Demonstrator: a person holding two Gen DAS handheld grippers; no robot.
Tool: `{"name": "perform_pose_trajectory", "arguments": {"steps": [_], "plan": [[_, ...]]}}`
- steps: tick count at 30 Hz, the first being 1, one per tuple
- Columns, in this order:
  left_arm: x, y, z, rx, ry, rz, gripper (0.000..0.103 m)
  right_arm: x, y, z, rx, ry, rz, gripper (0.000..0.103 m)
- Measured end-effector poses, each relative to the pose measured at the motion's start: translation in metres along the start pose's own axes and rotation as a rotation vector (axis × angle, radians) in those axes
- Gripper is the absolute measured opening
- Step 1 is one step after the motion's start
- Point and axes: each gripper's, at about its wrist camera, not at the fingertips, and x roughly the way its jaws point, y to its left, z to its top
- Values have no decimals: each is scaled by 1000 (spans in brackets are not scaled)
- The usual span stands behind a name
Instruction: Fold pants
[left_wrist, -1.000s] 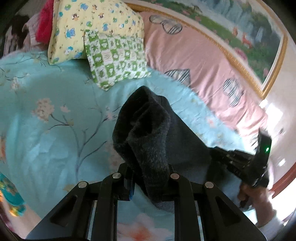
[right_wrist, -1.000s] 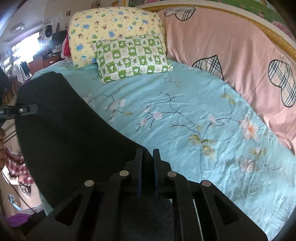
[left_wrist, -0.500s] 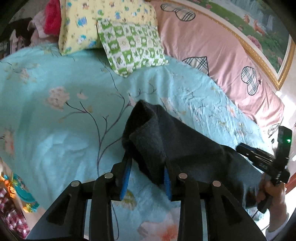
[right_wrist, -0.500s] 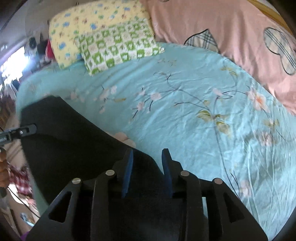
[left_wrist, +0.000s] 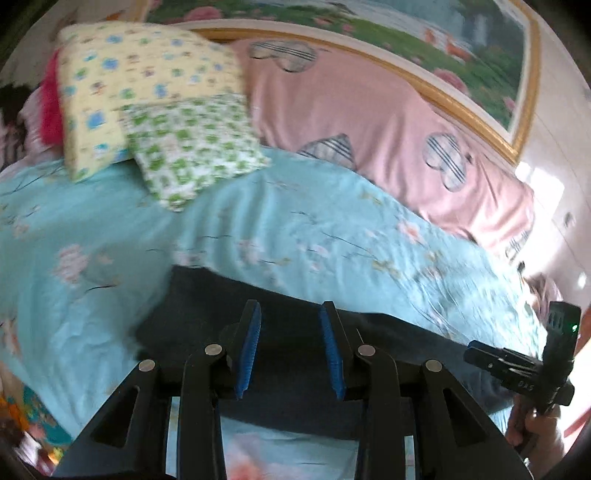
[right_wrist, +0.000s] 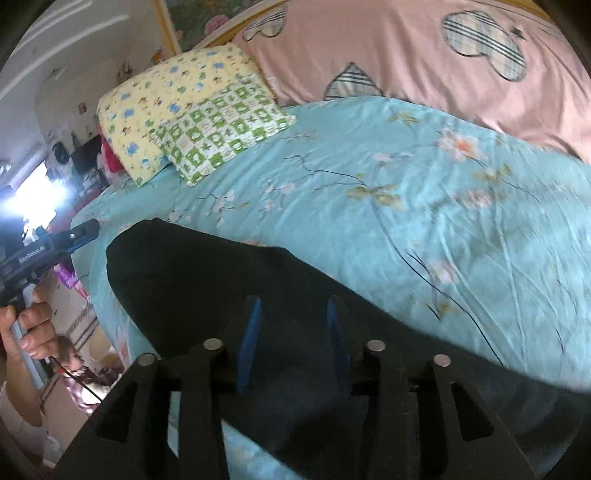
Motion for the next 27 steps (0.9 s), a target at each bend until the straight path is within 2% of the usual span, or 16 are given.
{"name": "perform_pose_trajectory", "arguments": {"steps": [5, 14, 18, 27], "plan": [[21, -38, -8, 47, 65, -87, 35, -33, -21, -19, 79, -31, -36, 44], [49, -102, -24, 137, 158, -207, 35, -101, -54, -46, 177, -141, -97, 44], [59, -134, -28, 195, 198, -277, 35, -124, -66, -61, 216, -153, -135, 45], [76, -210, -40, 355, 285, -409, 39, -169, -103, -110, 389, -188, -222, 45]]}}
